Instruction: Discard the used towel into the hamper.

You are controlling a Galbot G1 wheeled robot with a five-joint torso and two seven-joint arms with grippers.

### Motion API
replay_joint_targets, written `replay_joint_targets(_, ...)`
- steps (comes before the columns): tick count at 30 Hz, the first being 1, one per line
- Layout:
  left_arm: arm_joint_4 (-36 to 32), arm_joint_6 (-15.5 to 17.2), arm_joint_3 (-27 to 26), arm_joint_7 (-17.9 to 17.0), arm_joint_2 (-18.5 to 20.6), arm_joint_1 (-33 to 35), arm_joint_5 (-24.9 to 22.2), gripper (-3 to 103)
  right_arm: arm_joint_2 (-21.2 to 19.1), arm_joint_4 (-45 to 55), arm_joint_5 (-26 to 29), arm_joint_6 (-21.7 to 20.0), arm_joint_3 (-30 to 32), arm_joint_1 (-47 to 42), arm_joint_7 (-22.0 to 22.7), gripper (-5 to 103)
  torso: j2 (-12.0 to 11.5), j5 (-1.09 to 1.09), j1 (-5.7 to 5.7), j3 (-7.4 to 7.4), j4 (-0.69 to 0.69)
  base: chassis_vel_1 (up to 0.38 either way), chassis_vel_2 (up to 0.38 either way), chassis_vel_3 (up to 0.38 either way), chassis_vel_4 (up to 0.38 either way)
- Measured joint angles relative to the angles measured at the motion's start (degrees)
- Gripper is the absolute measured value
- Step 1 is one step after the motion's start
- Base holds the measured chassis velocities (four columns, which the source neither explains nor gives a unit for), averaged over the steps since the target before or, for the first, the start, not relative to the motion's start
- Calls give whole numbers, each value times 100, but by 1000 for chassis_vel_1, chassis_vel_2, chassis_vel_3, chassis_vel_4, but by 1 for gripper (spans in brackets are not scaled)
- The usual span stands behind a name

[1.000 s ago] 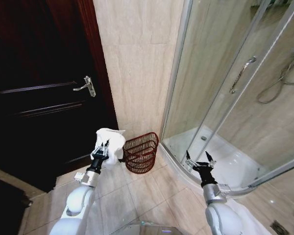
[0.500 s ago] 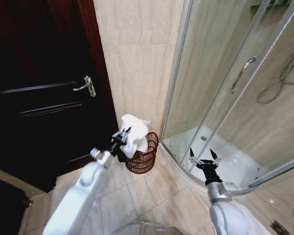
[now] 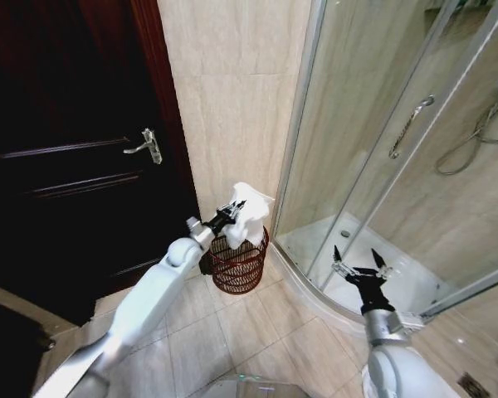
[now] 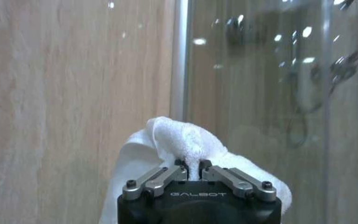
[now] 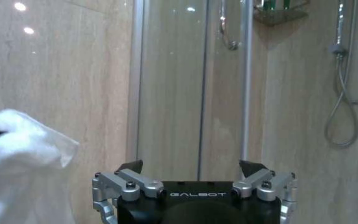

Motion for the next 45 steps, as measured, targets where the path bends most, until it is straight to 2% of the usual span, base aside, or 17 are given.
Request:
replay_joint_targets(5, 728, 138, 430, -118, -111, -548, 484, 7, -41, 89, 185, 6, 122, -84, 10, 100, 0, 0, 0, 0, 0, 0, 0, 0, 0)
replay_joint_targets(7, 1374, 228, 666, -133, -213, -970, 903, 7, -41, 112, 228, 34, 130, -91, 15, 100, 0, 1, 0, 0, 1, 0, 0, 0, 0)
replay_joint_targets(13, 1902, 289, 831, -3, -281, -1349, 1243, 7, -58, 129, 282, 44, 127, -82, 18, 100, 0, 1, 0, 0, 0, 0, 0, 0, 0)
replay_joint_targets(20, 1782, 1055, 894, 731, -106, -1345, 1287, 7, -80, 105, 310, 44, 131, -30, 63, 100, 0, 1, -1, -1, 3, 0, 0, 0, 0)
replay_joint_targets(22, 1763, 1165, 890, 817, -115, -1344, 1259, 7, -72, 116, 306, 39, 121, -26, 63, 100, 0, 0, -1, -1, 2, 0, 0, 0, 0)
replay_joint_targets(23, 1755, 1307, 888, 917, -122, -1355, 1239, 7, -61, 125, 303, 34, 114, -20, 63, 100, 1, 0, -1, -1, 1, 0, 0, 0, 0)
replay_joint_targets(24, 1809, 1668, 944, 1153, -132, -1476, 1235, 4, -47, 137, 293, 16, 105, -6, 63, 100, 1, 0, -1, -1, 0, 0, 0, 0, 0)
replay_joint_targets(25, 1809, 1668, 944, 1153, -132, -1476, 1235, 4, -47, 137, 293, 16, 105, -6, 63, 100, 1, 0, -1, -1, 0, 0, 0, 0, 0)
replay_joint_targets(27, 1909, 1942, 1042, 1339, -152, -1642, 1338, 7, -46, 163, 291, -18, 101, -5, 63, 100, 1, 1, -1, -1, 0, 0, 0, 0, 0)
replay_joint_targets(28, 1930, 2147, 1084, 1416, -190, -1743, 1385, 18, -54, 176, 293, -47, 101, -3, 65, 100, 0, 0, -1, -1, 1, 0, 0, 0, 0)
replay_joint_targets(30, 1926, 2249, 1088, 1438, -212, -1775, 1385, 18, -59, 176, 296, -63, 102, 6, 73, 100, 1, 0, -1, -1, 0, 0, 0, 0, 0)
replay_joint_targets(32, 1852, 2629, 1087, 1545, -280, -1855, 1355, 28, -81, 153, 316, -105, 105, 93, 142, 100, 1, 0, -1, -1, -1, 0, 0, 0, 0)
replay_joint_targets(33, 1852, 2629, 1087, 1545, -280, -1855, 1355, 28, -81, 153, 316, -105, 105, 93, 142, 100, 1, 0, -1, -1, -1, 0, 0, 0, 0)
replay_joint_targets(37, 1871, 2678, 989, 1606, -288, -1866, 1330, 49, -99, 111, 392, -180, 93, 171, 164, 100, 1, 1, -1, -1, 0, 0, 0, 0, 0)
replay_joint_targets(39, 1869, 2677, 957, 1612, -272, -1852, 1308, 49, -100, 110, 414, -195, 89, 174, 164, 100, 1, 1, -1, -1, 0, 0, 0, 0, 0)
replay_joint_targets(43, 1804, 2649, 855, 1543, -142, -1723, 1146, 72, -100, 109, 482, -222, 93, 184, 162, 100, 1, 0, -1, -1, 2, 0, 0, 0, 0)
replay_joint_targets(45, 1783, 2643, 839, 1535, -115, -1701, 1132, 72, -99, 109, 493, -222, 96, 178, 162, 100, 1, 0, -1, -1, 1, 0, 0, 0, 0)
